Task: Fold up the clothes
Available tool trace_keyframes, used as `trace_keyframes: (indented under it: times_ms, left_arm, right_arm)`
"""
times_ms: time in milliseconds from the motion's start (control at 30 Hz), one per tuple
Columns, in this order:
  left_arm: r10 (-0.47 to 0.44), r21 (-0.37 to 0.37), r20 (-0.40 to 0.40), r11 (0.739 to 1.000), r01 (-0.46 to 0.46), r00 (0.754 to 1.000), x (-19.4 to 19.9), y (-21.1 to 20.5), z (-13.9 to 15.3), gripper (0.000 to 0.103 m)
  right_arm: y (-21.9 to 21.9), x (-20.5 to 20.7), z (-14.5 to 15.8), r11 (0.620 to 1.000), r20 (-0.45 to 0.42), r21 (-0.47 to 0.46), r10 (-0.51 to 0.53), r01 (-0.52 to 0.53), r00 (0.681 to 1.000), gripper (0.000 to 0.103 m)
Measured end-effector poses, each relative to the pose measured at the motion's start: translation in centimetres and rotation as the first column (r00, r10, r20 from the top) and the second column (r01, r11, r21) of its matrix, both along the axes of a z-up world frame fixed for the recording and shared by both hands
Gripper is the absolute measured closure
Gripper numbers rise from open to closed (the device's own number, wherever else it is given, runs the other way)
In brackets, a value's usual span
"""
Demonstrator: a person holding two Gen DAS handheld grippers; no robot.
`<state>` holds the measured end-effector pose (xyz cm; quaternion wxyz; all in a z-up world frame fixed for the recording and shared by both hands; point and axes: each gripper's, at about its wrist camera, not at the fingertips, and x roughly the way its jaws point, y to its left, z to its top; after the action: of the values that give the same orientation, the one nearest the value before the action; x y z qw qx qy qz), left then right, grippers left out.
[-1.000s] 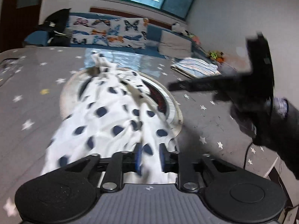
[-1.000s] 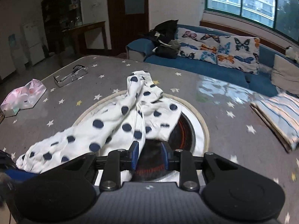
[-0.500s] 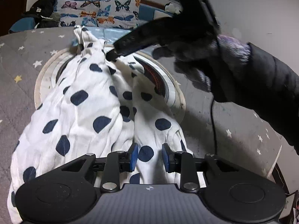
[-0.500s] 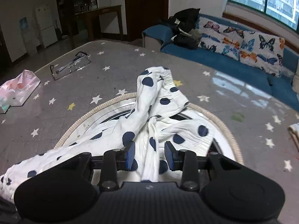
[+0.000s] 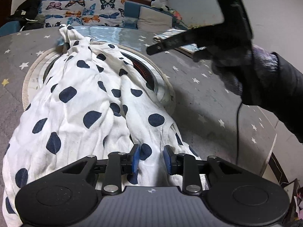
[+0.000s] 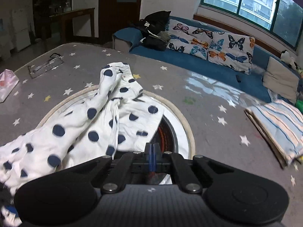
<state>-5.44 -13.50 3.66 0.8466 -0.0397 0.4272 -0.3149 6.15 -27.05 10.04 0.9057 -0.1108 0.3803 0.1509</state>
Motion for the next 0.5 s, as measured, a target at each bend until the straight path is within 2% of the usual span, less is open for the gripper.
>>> trace_keyframes:
  times_ms: [200, 400, 500]
  left_arm:
    - [-0.017, -0.003, -0.005, 1.000, 0.017, 1.000, -0.3, 0.0, 0.1, 0.074]
    - [-0.042, -0.013, -0.005, 0.999, 0.041, 0.999, -0.3, 0.3, -0.1, 0.074]
    - [-0.059, -0.019, -0.007, 0.998, 0.059, 0.998, -0.2, 0.5, -0.1, 0.074]
  right_arm:
    - [1.6, 1.5, -0.3, 0.993, -0.014, 0.086, 0.085, -0.083, 0.996, 0.082]
    - [4.4, 5.1, -2.8, 0.980, -0.077, 0.146, 0.146, -0.133, 0.986, 0.077]
    - [5.4, 5.9, -3.9, 0.987, -0.082, 0.100, 0.134, -0.126, 0.988, 0.080]
